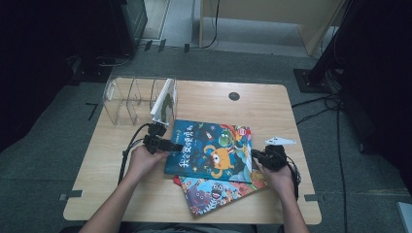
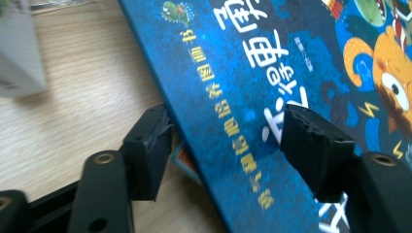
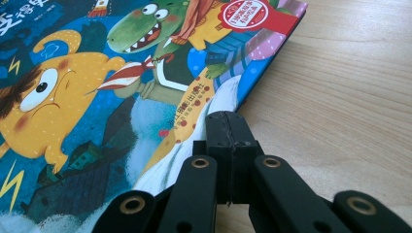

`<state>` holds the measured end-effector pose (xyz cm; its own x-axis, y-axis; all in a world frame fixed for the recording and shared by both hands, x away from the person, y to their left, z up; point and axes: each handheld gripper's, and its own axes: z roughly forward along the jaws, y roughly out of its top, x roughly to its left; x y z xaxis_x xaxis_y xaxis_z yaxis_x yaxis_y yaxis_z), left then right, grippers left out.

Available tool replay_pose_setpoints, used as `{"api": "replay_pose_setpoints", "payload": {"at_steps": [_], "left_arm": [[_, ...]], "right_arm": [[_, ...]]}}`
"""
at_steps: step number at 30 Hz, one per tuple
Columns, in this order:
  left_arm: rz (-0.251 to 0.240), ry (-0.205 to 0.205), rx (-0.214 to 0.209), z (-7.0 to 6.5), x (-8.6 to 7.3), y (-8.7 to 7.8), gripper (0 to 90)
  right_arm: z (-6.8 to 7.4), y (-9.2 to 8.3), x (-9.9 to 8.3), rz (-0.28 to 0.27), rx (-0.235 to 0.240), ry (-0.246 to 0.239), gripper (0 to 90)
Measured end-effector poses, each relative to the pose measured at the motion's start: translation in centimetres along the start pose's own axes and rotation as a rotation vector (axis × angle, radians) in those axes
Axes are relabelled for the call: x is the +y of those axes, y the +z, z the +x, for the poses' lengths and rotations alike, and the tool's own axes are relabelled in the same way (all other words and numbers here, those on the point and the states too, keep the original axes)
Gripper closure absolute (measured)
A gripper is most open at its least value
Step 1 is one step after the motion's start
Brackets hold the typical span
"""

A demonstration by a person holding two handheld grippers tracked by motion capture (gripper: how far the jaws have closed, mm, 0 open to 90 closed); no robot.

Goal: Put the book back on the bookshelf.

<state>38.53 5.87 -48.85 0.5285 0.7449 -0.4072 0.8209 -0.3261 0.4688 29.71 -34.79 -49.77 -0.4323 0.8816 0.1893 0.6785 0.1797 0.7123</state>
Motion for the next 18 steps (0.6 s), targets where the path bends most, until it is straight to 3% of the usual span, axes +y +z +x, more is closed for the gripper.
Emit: {"api": "replay_pose_setpoints", "payload": {"at_steps": [5,10,13,18], "left_arm": [[-0.001,-0.033,0.003,0.0,0.4,0.1,35.9],[-0.017,-0.028,0.026,-0.8,0.6,-0.8,38.1],[-0.048,-0.01,0.025,-1.6,0.9,-2.3,40.5],[-0.049,-0.01,-0.001,-2.6,1.7,-4.4,43.1]], "right_arm": [[0.0,0.0,0.0,0.0,-0.001,-0.001,90.0],[0.0,0.0,0.0,0.001,0.003,-0.002,90.0],[-0.1,0.0,-0.1,0.002,0.004,-0.002,90.0],[0.0,0.0,-0.1,0.005,0.008,0.002,90.0]]}}
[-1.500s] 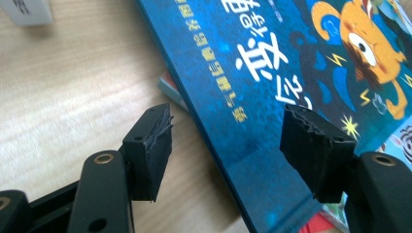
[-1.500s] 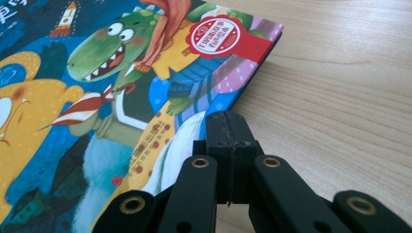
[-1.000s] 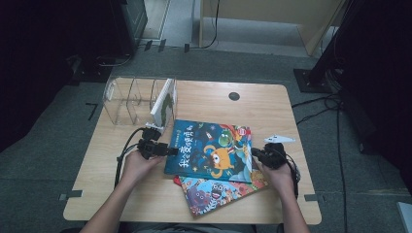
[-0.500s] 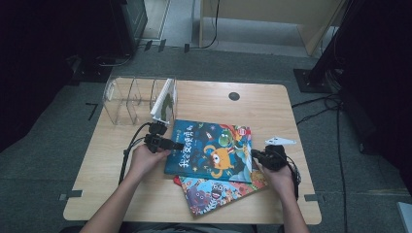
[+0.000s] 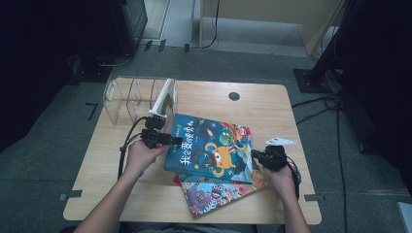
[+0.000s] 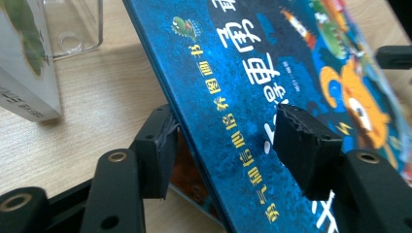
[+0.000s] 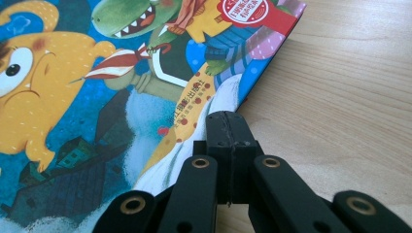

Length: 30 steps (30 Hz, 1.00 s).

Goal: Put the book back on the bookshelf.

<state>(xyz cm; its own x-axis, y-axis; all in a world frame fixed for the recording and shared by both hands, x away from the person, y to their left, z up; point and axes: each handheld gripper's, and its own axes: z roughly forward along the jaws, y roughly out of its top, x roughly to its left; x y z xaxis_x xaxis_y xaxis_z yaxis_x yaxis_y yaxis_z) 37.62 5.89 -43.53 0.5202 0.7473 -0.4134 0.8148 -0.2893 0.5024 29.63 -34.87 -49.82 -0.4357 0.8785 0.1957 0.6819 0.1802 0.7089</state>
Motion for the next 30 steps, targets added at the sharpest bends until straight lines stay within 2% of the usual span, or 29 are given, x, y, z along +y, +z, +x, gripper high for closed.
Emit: {"api": "replay_pose_setpoints", "payload": {"at_steps": [8,10,11,13,15,18,21,25,28,30], "left_arm": [[0.057,-0.019,-0.026,-0.8,2.0,-1.8,53.2],[0.066,-0.039,-0.071,-1.1,2.4,-2.1,54.9],[0.074,-0.036,-0.094,-1.4,2.7,-2.3,54.7],[0.08,-0.021,-0.093,-1.9,3.2,-3.0,55.0],[0.07,-0.029,-0.098,-2.0,3.7,-3.6,56.9],[0.097,-0.026,-0.101,-2.3,4.5,-4.2,58.2],[0.118,-0.043,-0.145,-2.6,5.4,-4.6,60.2],[0.135,-0.046,-0.13,-3.2,6.8,-5.2,61.9],[0.176,-0.044,-0.145,-3.4,7.7,-5.4,64.4],[0.216,-0.029,-0.145,-3.9,8.2,-5.2,65.5]], "right_arm": [[0.1,-0.1,-0.1,-0.001,0.013,0.0,90.0],[0.1,0.0,-0.1,-0.002,0.02,0.0,90.0],[0.1,0.0,-0.1,-0.002,0.025,0.001,90.0],[0.3,0.0,-0.1,-0.002,0.033,-0.004,90.0],[0.5,0.2,-0.1,-0.002,0.046,-0.01,90.0],[1.1,0.4,0.0,0.002,0.046,-0.028,90.0],[1.6,0.7,0.2,0.005,0.056,-0.035,90.0],[2.3,1.1,0.4,0.01,0.071,-0.052,90.0],[3.1,1.6,0.6,0.011,0.083,-0.071,90.0],[3.6,1.9,0.8,0.012,0.1,-0.089,90.0]]}}
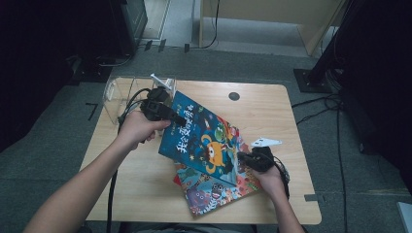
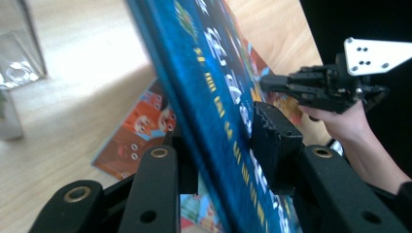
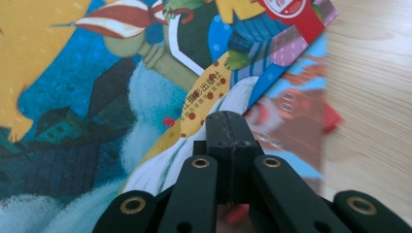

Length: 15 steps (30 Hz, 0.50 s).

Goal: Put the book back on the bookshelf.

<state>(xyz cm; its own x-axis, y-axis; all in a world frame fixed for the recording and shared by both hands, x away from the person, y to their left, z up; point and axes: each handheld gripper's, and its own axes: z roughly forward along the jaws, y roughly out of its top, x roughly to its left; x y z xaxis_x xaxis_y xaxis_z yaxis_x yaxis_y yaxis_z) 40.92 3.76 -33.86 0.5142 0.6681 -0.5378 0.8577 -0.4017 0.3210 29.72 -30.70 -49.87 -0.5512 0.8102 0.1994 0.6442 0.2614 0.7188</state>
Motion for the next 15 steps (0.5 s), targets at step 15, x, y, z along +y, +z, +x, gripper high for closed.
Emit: {"api": "replay_pose_setpoints", "payload": {"at_steps": [15], "left_arm": [[0.109,-0.021,-0.062,-0.6,1.8,-3.8,81.4]], "right_arm": [[-0.9,-1.5,0.4,-0.08,0.003,0.017,76.5]]}}
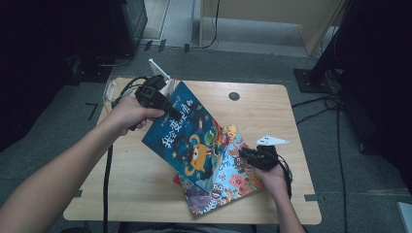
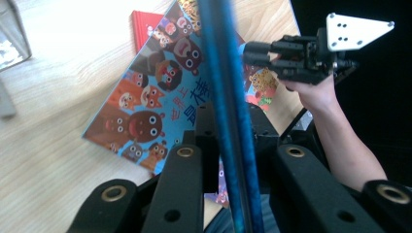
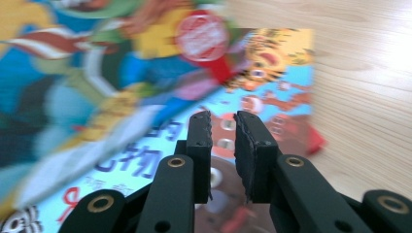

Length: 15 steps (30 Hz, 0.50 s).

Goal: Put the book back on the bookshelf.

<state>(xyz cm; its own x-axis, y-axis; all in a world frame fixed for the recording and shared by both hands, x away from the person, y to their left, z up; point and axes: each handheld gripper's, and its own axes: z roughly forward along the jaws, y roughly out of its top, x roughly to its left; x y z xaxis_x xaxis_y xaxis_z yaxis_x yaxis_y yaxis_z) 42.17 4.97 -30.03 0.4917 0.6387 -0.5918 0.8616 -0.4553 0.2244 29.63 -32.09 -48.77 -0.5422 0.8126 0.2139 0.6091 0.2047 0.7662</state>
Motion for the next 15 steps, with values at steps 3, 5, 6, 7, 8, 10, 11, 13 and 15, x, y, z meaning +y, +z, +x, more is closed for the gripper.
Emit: {"api": "replay_pose_setpoints", "payload": {"at_steps": [3,5,6,7,8,10,11,13,15], "left_arm": [[-0.006,-0.022,-0.021,-0.1,-0.3,-1.0,83.0],[-0.007,-0.012,-0.006,-0.5,-0.6,-1.5,82.3],[-0.007,-0.014,-0.005,-0.6,-0.8,-1.8,82.3],[-0.013,-0.013,-0.003,-0.6,-1.2,-2.0,82.2],[-0.016,-0.009,-0.007,-0.7,-1.5,-2.3,82.0],[-0.033,-0.007,-0.006,-0.8,-2.3,-3.0,81.5],[-0.037,-0.003,-0.004,-0.7,-2.7,-3.4,81.4],[-0.056,-0.008,-0.007,-0.5,-3.5,-4.3,81.5],[-0.075,-0.017,-0.009,-0.2,-4.5,-5.2,81.3]], "right_arm": [[-0.2,0.0,0.0,0.004,-0.003,0.006,75.2],[0.2,0.3,0.1,0.004,0.004,-0.013,73.7],[0.2,0.3,0.1,0.004,0.004,-0.013,73.7],[0.4,0.5,0.2,0.006,0.007,-0.016,72.7],[0.6,0.7,0.4,0.002,0.011,-0.029,71.4],[1.1,1.0,0.6,0.001,0.016,-0.047,70.5],[1.2,1.1,0.7,-0.002,0.019,-0.056,70.1],[1.5,1.4,0.8,-0.004,0.026,-0.068,70.1],[1.6,1.7,1.0,0.003,0.03,-0.07,70.0]]}}
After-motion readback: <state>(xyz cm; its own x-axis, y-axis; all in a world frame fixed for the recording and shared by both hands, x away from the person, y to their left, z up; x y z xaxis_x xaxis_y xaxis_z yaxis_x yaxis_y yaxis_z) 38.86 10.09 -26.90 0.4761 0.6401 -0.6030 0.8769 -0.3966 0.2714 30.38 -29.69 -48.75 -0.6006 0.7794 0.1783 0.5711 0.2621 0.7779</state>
